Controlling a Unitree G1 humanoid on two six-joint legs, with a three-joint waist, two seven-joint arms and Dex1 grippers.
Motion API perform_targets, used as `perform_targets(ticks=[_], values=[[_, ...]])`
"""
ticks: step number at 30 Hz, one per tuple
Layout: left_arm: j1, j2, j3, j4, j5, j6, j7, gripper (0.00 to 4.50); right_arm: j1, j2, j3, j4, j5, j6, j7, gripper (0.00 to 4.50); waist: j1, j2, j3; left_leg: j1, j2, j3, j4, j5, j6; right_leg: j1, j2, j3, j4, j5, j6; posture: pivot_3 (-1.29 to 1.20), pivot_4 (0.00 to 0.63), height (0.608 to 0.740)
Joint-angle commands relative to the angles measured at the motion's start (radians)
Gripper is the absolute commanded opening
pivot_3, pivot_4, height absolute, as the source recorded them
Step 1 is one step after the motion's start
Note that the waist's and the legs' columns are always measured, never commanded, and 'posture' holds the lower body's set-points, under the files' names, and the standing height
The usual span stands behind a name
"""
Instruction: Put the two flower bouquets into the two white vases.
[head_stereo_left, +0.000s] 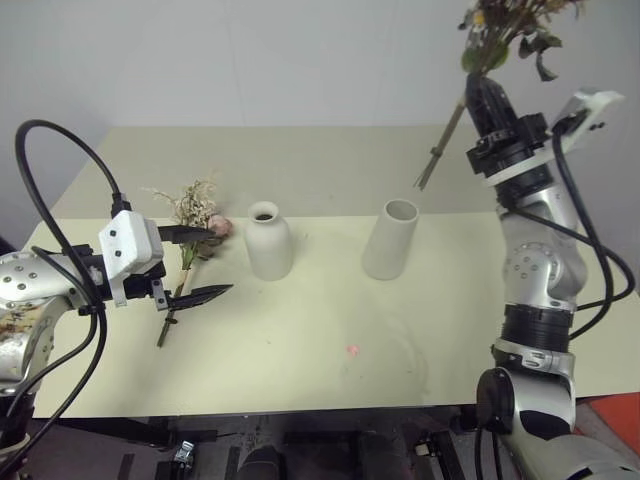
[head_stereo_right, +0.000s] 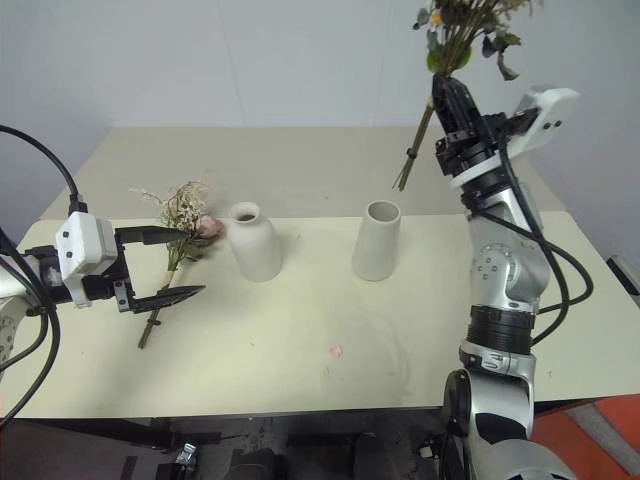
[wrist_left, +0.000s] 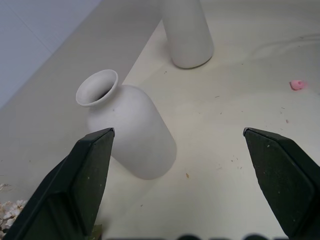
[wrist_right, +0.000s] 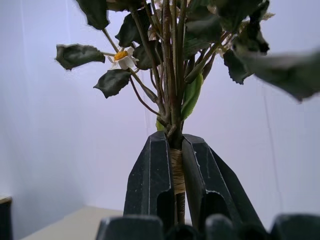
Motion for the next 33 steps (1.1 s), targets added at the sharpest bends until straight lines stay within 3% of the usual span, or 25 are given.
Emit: perform_targets(ticks=[1, 7, 15, 23, 27, 30, 33], values=[[-0.001, -0.003, 0.013, -0.023, -0.003, -0.016, 0.007, 4.5, -0.008, -0.005, 0.028, 0.008, -0.012, -0.039, 0.031, 0.12, -0.001, 0.0, 0.0, 0.0, 0.0, 0.0, 0.0, 0.0, 0.0, 0.0, 0.0, 0.0, 0.0, 0.0, 0.0, 0.0, 0.15, 0.74], [-0.006, 0.001, 0.024, -0.02, -0.014, -0.013, 0.001, 4.5, -0.018, -0.035, 0.041, 0.112, -0.034, -0.058, 0.078, 0.12, 0.002, 0.0, 0.0, 0.0, 0.0, 0.0, 0.0, 0.0, 0.0, 0.0, 0.0, 0.0, 0.0, 0.0, 0.0, 0.0, 0.15, 0.74], [-0.003, 0.003, 0.028, -0.013, -0.013, -0.015, -0.004, 4.5, 0.03, -0.029, 0.047, 0.097, -0.03, -0.047, 0.099, 0.12, 0.0, 0.0, 0.0, 0.0, 0.0, 0.0, 0.0, 0.0, 0.0, 0.0, 0.0, 0.0, 0.0, 0.0, 0.0, 0.0, 0.15, 0.74], [-0.005, -0.023, 0.029, 0.021, 0.01, 0.007, 0.065, 4.5, 0.148, -0.024, 0.095, -0.04, 0.0, 0.009, 0.128, 2.86, 0.0, 0.0, 0.0, 0.0, 0.0, 0.0, 0.0, 0.0, 0.0, 0.0, 0.0, 0.0, 0.0, 0.0, 0.0, 0.0, 0.15, 0.74], [-0.017, -0.066, 0.025, 0.072, 0.087, 0.073, 0.246, 4.5, 0.21, -0.046, 0.123, -0.098, -0.005, 0.028, 0.138, 4.27, 0.002, 0.0, 0.0, 0.001, 0.0, 0.0, 0.0, 0.0, -0.001, 0.0, 0.0, 0.0, 0.001, 0.0, 0.0, 0.0, 0.15, 0.74], [-0.041, -0.106, 0.032, 0.057, 0.121, 0.262, 0.44, 4.5, 0.263, -0.087, 0.13, -0.151, -0.011, 0.049, 0.153, 4.46, 0.004, 0.0, 0.0, 0.001, 0.0, 0.0, 0.0, 0.0, -0.001, 0.0, 0.0, 0.0, 0.001, 0.0, 0.0, 0.0, 0.15, 0.74], [-0.064, -0.072, -0.046, 0.033, 0.207, 0.465, 0.544, 4.5, 0.313, -0.157, 0.126, -0.2, -0.02, 0.116, 0.142, 4.46, 0.005, 0.0, 0.0, 0.0, -0.001, -0.001, 0.001, 0.0, -0.001, 0.0, 0.0, 0.0, 0.001, 0.0, 0.0, 0.0, 0.15, 0.74]])
